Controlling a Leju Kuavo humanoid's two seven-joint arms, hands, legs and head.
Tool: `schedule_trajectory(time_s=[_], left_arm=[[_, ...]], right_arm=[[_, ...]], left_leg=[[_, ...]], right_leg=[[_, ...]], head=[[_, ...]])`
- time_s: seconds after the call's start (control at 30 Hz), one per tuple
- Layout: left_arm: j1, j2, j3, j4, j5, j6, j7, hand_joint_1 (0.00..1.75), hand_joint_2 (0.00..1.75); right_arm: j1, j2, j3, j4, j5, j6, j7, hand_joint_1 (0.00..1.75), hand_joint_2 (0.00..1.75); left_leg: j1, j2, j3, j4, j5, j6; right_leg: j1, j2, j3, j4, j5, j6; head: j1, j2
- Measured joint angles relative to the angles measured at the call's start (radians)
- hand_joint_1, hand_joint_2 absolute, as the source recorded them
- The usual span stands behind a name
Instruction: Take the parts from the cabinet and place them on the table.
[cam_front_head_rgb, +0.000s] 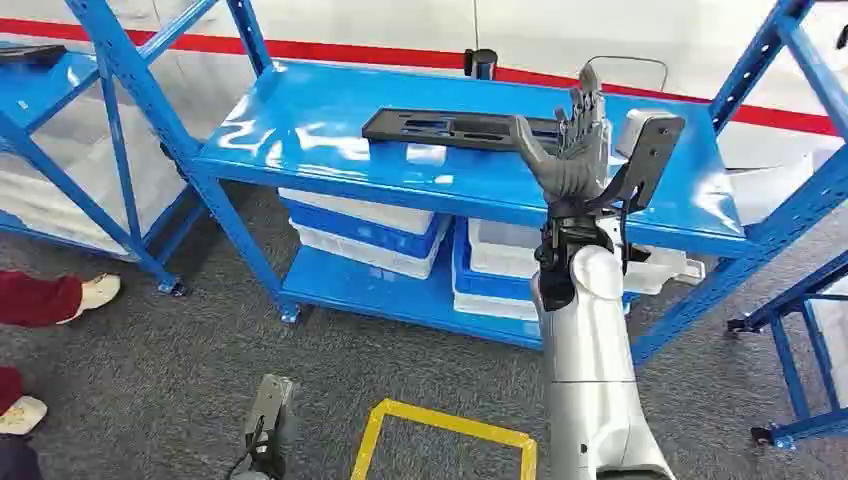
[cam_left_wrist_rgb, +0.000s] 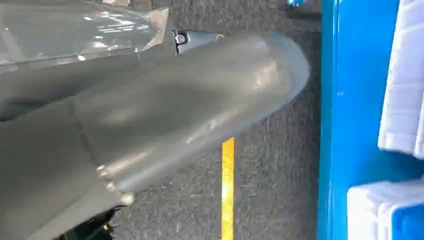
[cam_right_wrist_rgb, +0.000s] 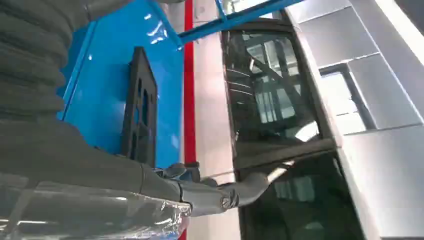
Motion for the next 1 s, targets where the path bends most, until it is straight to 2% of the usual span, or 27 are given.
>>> schedule_trajectory(time_s=[0.03, 0.07, 0.1, 0.13, 0.23, 0.27, 0.3, 0.33, 0.37, 0.4, 0.43, 0.47, 0.5, 0.53, 0.57, 0.6, 0.63, 0.67, 0.73, 0.77, 0.8, 0.83, 0.87, 0.9, 0.93, 0.97, 1.0], left_arm=[[0.002, -0.002, 0.001, 0.000, 0.000, -0.001, -0.001, 0.00, 0.00], [0.003, 0.000, 0.003, 0.000, 0.000, -0.002, -0.001, 0.00, 0.00], [0.003, 0.000, 0.004, 0.000, 0.000, -0.002, -0.002, 0.00, 0.00], [0.002, 0.000, 0.004, 0.000, 0.000, -0.002, -0.002, 0.00, 0.00], [0.004, -0.001, 0.010, 0.001, -0.011, 0.002, -0.003, 0.00, 0.00], [0.007, -0.001, 0.012, 0.002, -0.017, 0.004, -0.003, 0.00, 0.00], [0.010, -0.001, 0.014, 0.003, -0.021, 0.007, -0.003, 0.00, 0.00], [0.012, -0.001, 0.015, 0.003, -0.023, 0.008, -0.003, 0.00, 0.00], [0.013, -0.001, 0.018, 0.003, -0.030, 0.009, -0.002, 0.00, 0.00], [0.014, -0.002, 0.019, 0.003, -0.034, 0.008, -0.002, 0.00, 0.00], [0.014, -0.001, 0.019, 0.004, -0.041, 0.007, 0.000, 0.00, 0.00], [0.015, -0.002, 0.019, 0.005, -0.045, 0.005, 0.004, 0.00, 0.00], [0.011, 0.000, 0.019, 0.006, -0.054, 0.001, 0.006, 0.00, 0.00], [0.013, 0.000, 0.019, 0.006, -0.060, -0.001, 0.009, 0.00, 0.00], [0.012, -0.002, 0.019, 0.006, -0.068, -0.002, 0.013, 0.00, 0.00], [0.008, -0.002, 0.018, 0.006, -0.079, -0.003, 0.017, 0.00, 0.00], [0.004, -0.002, 0.018, 0.006, -0.087, -0.004, 0.019, 0.00, 0.00], [0.000, -0.003, 0.017, 0.006, -0.093, -0.004, 0.022, 0.00, 0.00], [-0.001, -0.004, 0.017, 0.007, -0.103, -0.007, 0.030, 0.00, 0.00], [-0.001, -0.004, 0.017, 0.008, -0.105, -0.008, 0.034, 0.00, 0.00], [-0.001, -0.004, 0.017, 0.008, -0.110, -0.011, 0.036, 0.00, 0.00], [-0.001, -0.004, 0.016, 0.008, -0.114, -0.015, 0.036, 0.00, 0.00], [-0.002, -0.003, 0.014, 0.008, -0.117, -0.022, 0.036, 0.00, 0.00], [-0.002, -0.002, 0.010, 0.008, -0.122, -0.023, 0.037, 0.00, 0.00], [-0.003, 0.000, 0.008, 0.008, -0.124, -0.023, 0.039, 0.00, 0.00], [-0.004, 0.001, 0.006, 0.009, -0.125, -0.023, 0.041, 0.00, 0.00], [-0.005, 0.000, 0.003, 0.009, -0.126, -0.023, 0.043, 0.00, 0.00]], right_arm=[[0.001, 0.003, 0.000, 0.001, -0.001, 0.000, -0.004, 0.00, 1.75], [0.001, 0.005, 0.000, 0.003, -0.002, 0.000, -0.006, 0.00, 1.75], [-0.002, 0.005, 0.001, 0.003, -0.004, 0.001, -0.007, 0.00, 1.75], [-0.005, 0.005, 0.001, 0.005, -0.004, 0.001, -0.008, 0.00, 1.75], [-0.010, 0.001, 0.001, 0.017, -0.011, 0.003, -0.014, 0.00, 1.75], [-0.004, -0.002, 0.000, 0.023, -0.013, 0.003, -0.017, 0.00, 1.75], [-0.001, -0.003, -0.001, 0.027, -0.014, 0.003, -0.019, 0.00, 1.75], [0.000, -0.004, -0.001, 0.030, -0.014, 0.003, -0.021, 0.00, 1.75], [-0.001, -0.005, -0.002, 0.034, -0.015, 0.002, -0.024, 0.00, 1.75], [-0.001, -0.007, -0.002, 0.036, -0.015, -0.001, -0.027, 0.00, 1.75], [0.001, -0.016, -0.003, 0.042, -0.016, -0.004, -0.029, 0.00, 1.75], [0.001, -0.020, -0.003, 0.047, -0.016, -0.005, -0.034, 0.00, 1.75], [0.006, -0.021, -0.004, 0.049, -0.016, -0.005, -0.036, 0.00, 1.75], [0.006, -0.024, -0.010, 0.047, -0.018, -0.013, -0.042, 0.00, 1.75], [0.005, -0.025, -0.013, 0.047, -0.018, -0.013, -0.043, 0.00, 1.75], [0.006, -0.024, -0.014, 0.045, -0.018, -0.013, -0.045, 0.00, 1.75], [0.005, -0.025, -0.017, 0.043, -0.018, -0.014, -0.047, 0.00, 1.75], [0.005, -0.026, -0.018, 0.043, -0.016, -0.014, -0.049, 0.00, 1.75], [0.012, -0.028, -0.021, 0.043, -0.016, -0.014, -0.051, 0.00, 1.75], [0.017, -0.029, -0.023, 0.043, -0.016, -0.014, -0.052, 0.00, 1.75], [0.021, -0.031, -0.025, 0.043, -0.016, -0.014, -0.053, 0.00, 1.75], [0.025, -0.032, -0.026, 0.043, -0.016, -0.014, -0.053, 0.00, 1.75], [0.027, -0.033, -0.026, 0.043, -0.015, -0.014, -0.056, 0.00, 1.75], [0.027, -0.034, -0.027, 0.043, -0.015, -0.015, -0.058, 0.00, 1.75], [0.029, -0.035, -0.028, 0.043, -0.016, -0.015, -0.059, 0.00, 1.75], [0.033, -0.039, -0.029, 0.043, -0.016, -0.015, -0.061, 0.00, 1.75], [0.036, -0.042, -0.031, 0.042, -0.016, -0.015, -0.063, 0.00, 1.75]], left_leg=[[-0.001, -0.001, 0.004, -0.016, 0.003, 0.006], [-0.001, -0.001, 0.016, -0.029, 0.001, 0.006], [0.013, -0.003, 0.041, -0.043, 0.004, 0.007], [0.011, -0.005, 0.051, -0.048, 0.003, 0.004], [0.011, -0.010, 0.069, -0.047, -0.016, 0.006], [0.012, -0.013, 0.079, -0.047, -0.026, 0.005], [0.013, -0.017, 0.092, -0.047, -0.037, 0.002], [0.014, -0.020, 0.100, -0.046, -0.044, 0.000], [0.015, -0.023, 0.119, -0.045, -0.059, -0.005], [0.016, -0.024, 0.134, -0.044, -0.072, -0.010], [0.011, -0.026, 0.136, -0.043, -0.087, -0.018], [0.009, -0.029, 0.149, -0.028, -0.102, -0.021], [0.006, -0.029, 0.144, -0.035, -0.108, -0.027], [0.009, -0.029, 0.148, -0.028, -0.109, -0.029], [0.012, -0.026, 0.153, -0.024, -0.112, -0.032], [0.017, -0.021, 0.138, -0.006, -0.115, -0.036], [0.018, -0.015, 0.111, 0.045, -0.111, -0.042], [0.021, -0.010, 0.069, 0.114, -0.116, -0.049], [0.028, -0.008, -0.033, 0.254, -0.166, -0.063], [0.031, -0.007, -0.072, 0.288, -0.197, -0.067], [0.032, -0.006, -0.091, 0.284, -0.203, -0.066], [0.033, -0.006, -0.088, 0.242, -0.176, -0.063], [0.033, -0.006, -0.069, 0.171, -0.123, -0.057], [0.030, -0.006, -0.039, 0.076, -0.050, -0.046], [0.024, -0.005, -0.012, -0.012, 0.030, -0.030], [0.018, -0.010, -0.010, -0.032, 0.042, -0.029], [0.017, -0.009, -0.001, -0.031, 0.032, -0.027]], right_leg=[[0.001, -0.002, 0.017, -0.006, 0.005, 0.004], [0.010, -0.003, 0.026, -0.008, 0.010, 0.016], [0.011, 0.000, 0.016, -0.008, -0.007, 0.013], [0.006, 0.000, 0.005, 0.034, -0.012, 0.014], [0.004, 0.000, -0.140, 0.252, -0.065, 0.015], [0.003, 0.000, -0.182, 0.293, -0.089, 0.010], [0.001, 0.000, -0.201, 0.286, -0.090, 0.015], [-0.002, 0.000, -0.202, 0.260, -0.080, 0.019], [-0.008, 0.000, -0.188, 0.179, -0.032, 0.040], [-0.014, -0.001, -0.168, 0.096, 0.031, 0.061], [-0.019, -0.002, -0.153, 0.010, 0.126, 0.084], [-0.014, -0.006, -0.158, -0.013, 0.139, 0.060], [-0.012, -0.002, -0.137, -0.005, 0.140, 0.037], [-0.014, -0.001, -0.138, -0.004, 0.137, 0.021], [-0.011, 0.000, -0.137, -0.005, 0.131, 0.012], [-0.017, 0.003, -0.122, -0.004, 0.127, 0.003], [-0.016, 0.005, -0.113, -0.006, 0.119, -0.010], [-0.015, 0.005, -0.103, -0.006, 0.113, -0.017], [-0.013, 0.006, -0.085, -0.006, 0.096, -0.021], [-0.012, 0.008, -0.074, -0.006, 0.086, -0.020], [-0.012, 0.010, -0.062, -0.006, 0.078, -0.019], [-0.011, 0.012, -0.047, -0.006, 0.069, -0.017], [-0.010, 0.014, -0.034, -0.006, 0.060, -0.016], [-0.009, 0.016, -0.021, -0.006, 0.051, -0.013], [-0.010, 0.017, -0.013, -0.009, 0.044, -0.011], [-0.004, 0.019, -0.006, -0.007, 0.037, -0.004], [-0.005, 0.020, -0.008, -0.010, 0.032, 0.002]], head=[[-0.001, 0.000], [-0.001, 0.000], [0.001, 0.000], [0.002, 0.000], [0.003, 0.000], [0.004, 0.000], [0.004, 0.000], [0.004, 0.000], [0.003, 0.000], [0.004, 0.000], [0.009, 0.000], [0.008, 0.000], [0.005, 0.000], [0.005, 0.000], [0.006, 0.000], [0.007, 0.000], [0.008, 0.000], [0.004, 0.000], [0.006, 0.000], [0.006, 0.000], [0.006, 0.000], [0.005, 0.000], [0.006, 0.000], [0.005, 0.000], [0.007, 0.000], [0.008, 0.000], [0.006, 0.000]])
